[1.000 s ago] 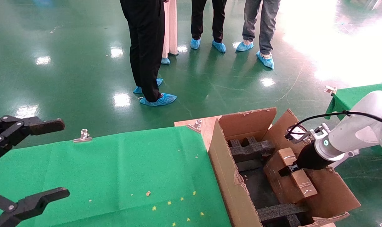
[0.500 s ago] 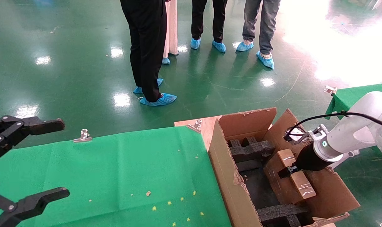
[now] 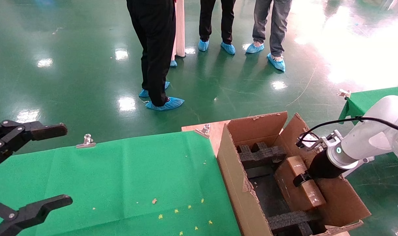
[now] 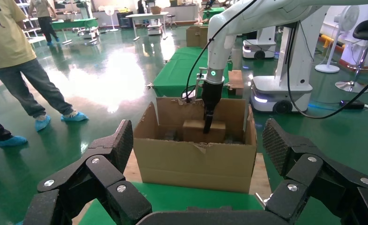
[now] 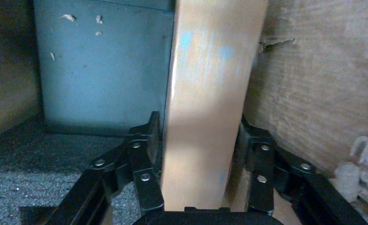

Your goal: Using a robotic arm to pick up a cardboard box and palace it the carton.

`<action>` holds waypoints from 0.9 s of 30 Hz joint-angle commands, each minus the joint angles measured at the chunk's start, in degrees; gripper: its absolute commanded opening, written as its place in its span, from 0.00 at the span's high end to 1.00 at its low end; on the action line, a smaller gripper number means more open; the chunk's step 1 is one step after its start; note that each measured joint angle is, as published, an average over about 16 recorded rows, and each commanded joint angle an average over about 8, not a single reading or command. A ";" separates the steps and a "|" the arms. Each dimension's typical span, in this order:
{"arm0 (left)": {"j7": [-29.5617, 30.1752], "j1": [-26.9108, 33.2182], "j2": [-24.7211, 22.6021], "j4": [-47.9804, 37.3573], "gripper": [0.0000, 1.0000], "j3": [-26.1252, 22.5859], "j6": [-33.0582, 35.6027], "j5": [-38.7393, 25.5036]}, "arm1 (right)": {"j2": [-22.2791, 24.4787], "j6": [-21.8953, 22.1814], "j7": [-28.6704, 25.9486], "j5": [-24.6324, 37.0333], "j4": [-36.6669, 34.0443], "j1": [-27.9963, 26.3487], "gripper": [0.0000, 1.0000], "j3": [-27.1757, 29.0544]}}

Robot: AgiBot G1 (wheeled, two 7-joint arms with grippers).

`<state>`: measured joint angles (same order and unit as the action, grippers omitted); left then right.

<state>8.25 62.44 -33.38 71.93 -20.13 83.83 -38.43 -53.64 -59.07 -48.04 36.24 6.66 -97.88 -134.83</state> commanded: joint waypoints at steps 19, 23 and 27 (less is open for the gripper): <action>-0.01 0.00 0.00 -0.01 0.00 -0.01 0.00 0.01 | -0.31 1.21 4.39 -2.10 0.64 -9.24 0.00 2.11; -0.01 0.00 0.00 -0.01 0.00 -0.01 0.00 0.01 | -0.15 1.00 8.42 -4.14 3.00 -13.78 0.00 4.00; -0.01 0.00 0.00 -0.01 0.00 -0.01 0.00 0.01 | 1.48 -0.36 13.87 -7.70 7.96 -17.99 0.00 7.13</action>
<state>8.25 62.45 -33.37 71.93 -20.14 83.83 -38.42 -51.47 -59.87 -34.22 28.32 15.57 -115.26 -127.55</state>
